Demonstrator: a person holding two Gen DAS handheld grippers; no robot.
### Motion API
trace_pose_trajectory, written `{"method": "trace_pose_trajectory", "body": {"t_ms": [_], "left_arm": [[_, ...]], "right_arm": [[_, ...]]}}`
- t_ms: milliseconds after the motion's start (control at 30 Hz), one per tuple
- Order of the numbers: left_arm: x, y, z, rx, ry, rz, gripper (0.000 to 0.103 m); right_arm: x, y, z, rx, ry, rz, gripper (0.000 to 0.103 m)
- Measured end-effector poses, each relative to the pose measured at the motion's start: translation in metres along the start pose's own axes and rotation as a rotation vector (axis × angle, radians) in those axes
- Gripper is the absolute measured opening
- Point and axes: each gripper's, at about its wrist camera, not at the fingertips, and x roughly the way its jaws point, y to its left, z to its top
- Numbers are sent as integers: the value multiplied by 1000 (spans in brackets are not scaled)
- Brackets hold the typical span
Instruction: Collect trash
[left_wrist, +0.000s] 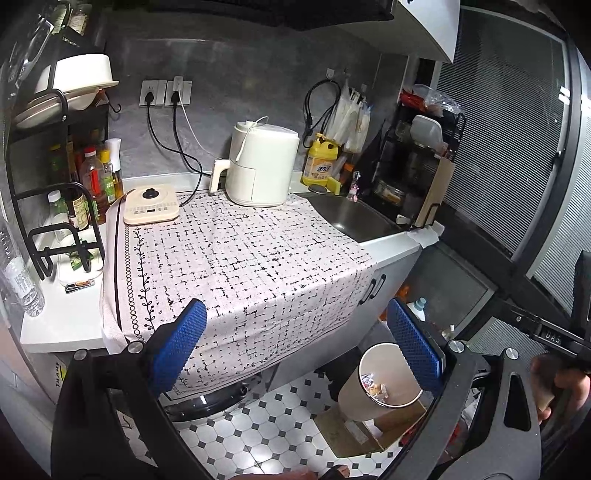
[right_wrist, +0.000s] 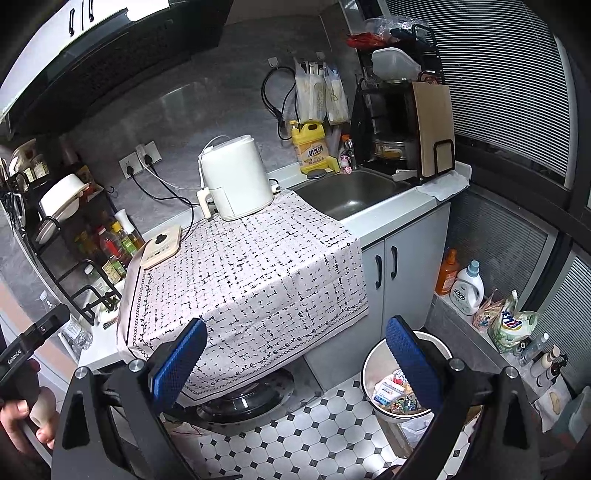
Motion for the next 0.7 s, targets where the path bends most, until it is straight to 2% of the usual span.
{"method": "trace_pose_trajectory", "body": {"t_ms": [700], "left_arm": [[-2, 1, -3, -24, 7, 9, 97]], "right_arm": [[7, 0, -4, -11, 28, 24, 95]]}}
